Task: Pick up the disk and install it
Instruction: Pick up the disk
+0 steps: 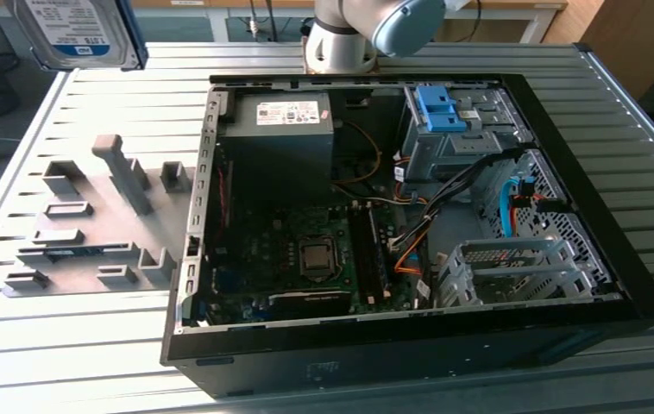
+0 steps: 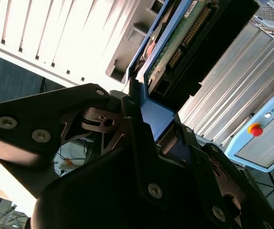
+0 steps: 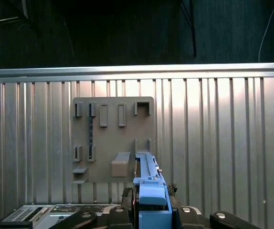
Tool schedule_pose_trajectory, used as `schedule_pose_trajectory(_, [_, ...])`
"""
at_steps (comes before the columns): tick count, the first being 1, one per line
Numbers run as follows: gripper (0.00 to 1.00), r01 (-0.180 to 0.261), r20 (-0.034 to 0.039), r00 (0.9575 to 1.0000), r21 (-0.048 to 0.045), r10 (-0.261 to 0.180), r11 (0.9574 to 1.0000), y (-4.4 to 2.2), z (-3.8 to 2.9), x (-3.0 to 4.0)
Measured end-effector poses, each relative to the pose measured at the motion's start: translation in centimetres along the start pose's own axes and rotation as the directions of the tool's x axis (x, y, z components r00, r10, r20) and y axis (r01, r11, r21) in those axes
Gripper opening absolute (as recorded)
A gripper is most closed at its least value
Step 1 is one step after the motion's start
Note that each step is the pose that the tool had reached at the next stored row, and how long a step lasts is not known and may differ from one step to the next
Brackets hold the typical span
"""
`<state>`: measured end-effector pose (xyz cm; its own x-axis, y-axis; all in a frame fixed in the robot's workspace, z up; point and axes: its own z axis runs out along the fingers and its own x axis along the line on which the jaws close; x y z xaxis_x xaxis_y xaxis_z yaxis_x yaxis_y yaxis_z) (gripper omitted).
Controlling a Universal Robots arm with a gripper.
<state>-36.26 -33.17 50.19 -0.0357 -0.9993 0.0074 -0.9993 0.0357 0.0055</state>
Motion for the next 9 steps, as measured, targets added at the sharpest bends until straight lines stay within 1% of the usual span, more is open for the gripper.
schedule_pose_trajectory(6, [0.36, 0.000, -0.0015, 1.0000, 0.0001, 0.000, 1.0000, -0.04, 0.01, 0.83])
schedule_pose_trajectory(9, [0.36, 0.000, -0.0017, 1.0000, 0.0001, 0.000, 1.0000, -0.07, 0.01, 1.03])
